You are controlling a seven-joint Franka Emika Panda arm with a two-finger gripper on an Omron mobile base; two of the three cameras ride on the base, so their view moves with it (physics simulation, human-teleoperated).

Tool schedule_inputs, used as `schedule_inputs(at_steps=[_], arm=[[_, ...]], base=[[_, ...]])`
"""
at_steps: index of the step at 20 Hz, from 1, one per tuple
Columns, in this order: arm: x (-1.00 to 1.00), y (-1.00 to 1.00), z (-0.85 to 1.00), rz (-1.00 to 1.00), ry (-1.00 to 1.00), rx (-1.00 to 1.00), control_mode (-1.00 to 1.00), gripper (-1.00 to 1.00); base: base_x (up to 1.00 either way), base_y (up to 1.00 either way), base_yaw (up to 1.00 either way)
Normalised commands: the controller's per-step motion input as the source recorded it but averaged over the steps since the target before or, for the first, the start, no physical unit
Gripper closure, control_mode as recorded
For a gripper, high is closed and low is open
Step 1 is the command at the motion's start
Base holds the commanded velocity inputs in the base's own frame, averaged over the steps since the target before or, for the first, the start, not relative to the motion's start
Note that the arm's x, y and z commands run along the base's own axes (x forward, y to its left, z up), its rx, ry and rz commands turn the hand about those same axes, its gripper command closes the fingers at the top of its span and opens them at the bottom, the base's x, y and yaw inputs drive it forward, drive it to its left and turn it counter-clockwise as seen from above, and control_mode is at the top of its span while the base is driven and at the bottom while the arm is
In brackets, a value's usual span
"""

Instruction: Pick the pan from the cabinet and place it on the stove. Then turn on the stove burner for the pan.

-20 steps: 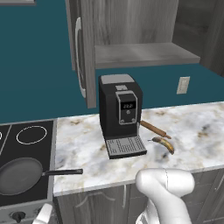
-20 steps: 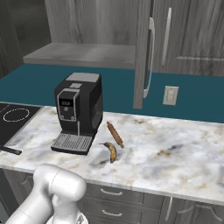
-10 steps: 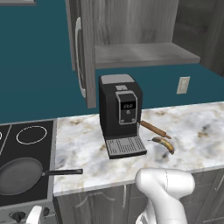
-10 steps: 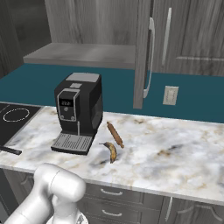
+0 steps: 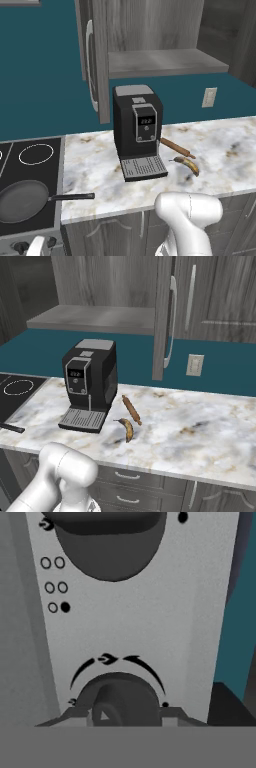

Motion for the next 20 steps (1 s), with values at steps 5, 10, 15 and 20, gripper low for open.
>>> schedule_inputs(at_steps=[5, 10, 15, 20], arm=[[-0.54, 0.00, 0.00, 0.00, 0.00, 0.05, -1.00, -1.00], [-0.61, 0.00, 0.25, 0.00, -0.01, 0.01, -1.00, -1.00], [-0.38, 0.00, 0.52, 0.00, -0.05, 0.00, -1.00, -1.00], [-0.31, -0.02, 0.45, 0.00, -0.06, 0.00, -1.00, -1.00]], base=[[0.00, 0.00, 0.00], [0.00, 0.00, 0.00], [0.00, 0.00, 0.00], [0.00, 0.00, 0.00]])
